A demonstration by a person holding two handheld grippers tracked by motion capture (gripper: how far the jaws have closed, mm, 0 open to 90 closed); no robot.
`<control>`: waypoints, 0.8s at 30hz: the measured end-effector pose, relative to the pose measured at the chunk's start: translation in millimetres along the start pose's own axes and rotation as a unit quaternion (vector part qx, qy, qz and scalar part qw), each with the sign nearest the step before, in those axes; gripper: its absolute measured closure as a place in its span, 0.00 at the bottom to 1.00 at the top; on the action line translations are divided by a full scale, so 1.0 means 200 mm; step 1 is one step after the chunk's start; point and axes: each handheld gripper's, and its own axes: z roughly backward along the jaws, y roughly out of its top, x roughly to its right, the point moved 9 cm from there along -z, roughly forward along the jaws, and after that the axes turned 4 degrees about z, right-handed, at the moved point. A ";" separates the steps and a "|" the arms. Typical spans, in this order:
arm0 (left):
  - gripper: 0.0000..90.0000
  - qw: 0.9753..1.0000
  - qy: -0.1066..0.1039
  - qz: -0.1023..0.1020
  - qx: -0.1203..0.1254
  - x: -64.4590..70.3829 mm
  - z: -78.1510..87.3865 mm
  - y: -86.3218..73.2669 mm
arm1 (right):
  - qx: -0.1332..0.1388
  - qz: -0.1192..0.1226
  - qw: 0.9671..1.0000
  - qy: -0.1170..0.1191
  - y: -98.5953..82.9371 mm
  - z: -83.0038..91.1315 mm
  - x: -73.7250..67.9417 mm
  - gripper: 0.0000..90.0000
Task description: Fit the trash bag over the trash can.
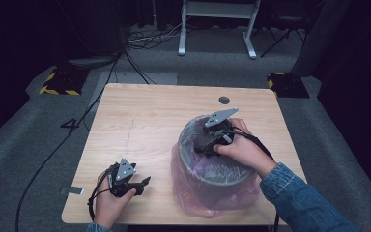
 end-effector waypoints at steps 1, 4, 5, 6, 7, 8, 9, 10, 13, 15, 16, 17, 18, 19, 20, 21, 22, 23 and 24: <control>0.30 1.000 0.000 0.000 0.000 0.00 0.00 0.00 | -0.006 -0.003 1.000 0.004 -0.01 -0.01 0.00 0.20; 0.30 1.000 -0.005 0.004 0.003 0.01 -0.01 0.00 | -0.019 -0.010 1.000 0.016 -0.03 -0.04 -0.02 0.19; 0.30 1.000 -0.006 0.002 0.002 0.01 -0.01 0.01 | -0.023 -0.013 0.999 0.021 -0.04 -0.05 -0.02 0.19; 0.30 1.000 -0.006 -0.004 0.000 0.01 -0.01 0.00 | -0.029 -0.016 0.999 0.023 -0.05 -0.06 -0.03 0.19; 0.30 1.000 -0.006 -0.004 -0.003 0.02 -0.02 0.00 | -0.036 -0.018 0.999 0.025 -0.06 -0.07 -0.03 0.18; 0.30 1.000 -0.007 -0.006 -0.005 0.02 -0.02 0.00 | -0.044 -0.017 0.999 0.026 -0.07 -0.08 -0.04 0.18; 0.30 1.000 -0.006 -0.011 -0.006 0.02 -0.03 0.00 | -0.052 -0.014 0.998 0.025 -0.08 -0.10 -0.04 0.18; 0.30 1.000 -0.007 -0.010 -0.006 0.03 -0.03 0.00 | -0.059 -0.013 0.998 0.022 -0.09 -0.11 -0.04 0.18; 0.30 1.000 -0.006 -0.008 -0.005 0.02 -0.02 0.00 | -0.085 0.001 0.996 0.016 -0.12 -0.14 -0.05 0.18; 0.30 1.000 -0.005 -0.006 -0.003 0.02 -0.02 0.00 | -0.104 0.004 0.994 0.018 -0.15 -0.16 -0.06 0.18; 0.30 1.000 -0.006 -0.006 -0.003 0.02 -0.02 0.00 | -0.112 0.005 0.993 0.022 -0.16 -0.17 -0.06 0.19; 0.30 1.000 -0.006 -0.005 -0.003 0.02 -0.02 0.00 | -0.121 0.008 0.992 0.022 -0.17 -0.17 -0.06 0.20; 0.30 1.000 -0.007 -0.007 -0.004 0.02 -0.02 0.00 | -0.127 0.008 0.992 0.023 -0.17 -0.18 -0.06 0.20; 0.30 1.000 -0.007 -0.008 -0.005 0.03 -0.02 0.00 | -0.130 0.011 0.991 0.026 -0.18 -0.18 -0.06 0.21; 0.30 1.000 -0.007 -0.009 -0.006 0.03 -0.02 0.00 | -0.134 0.011 0.991 0.027 -0.19 -0.19 -0.06 0.21; 0.30 1.000 -0.007 -0.010 -0.006 0.02 -0.02 0.00 | -0.138 0.014 0.990 0.030 -0.19 -0.19 -0.06 0.21; 0.30 1.000 -0.007 -0.010 -0.007 0.02 -0.02 0.00 | -0.144 0.016 0.989 0.034 -0.21 -0.19 -0.07 0.21; 0.30 1.000 -0.009 -0.010 -0.006 0.03 -0.03 0.00 | -0.153 0.016 0.987 0.037 -0.22 -0.19 -0.07 0.21; 0.30 1.000 -0.012 -0.006 -0.004 0.03 -0.03 0.00 | -0.158 0.014 0.986 0.041 -0.23 -0.20 -0.08 0.21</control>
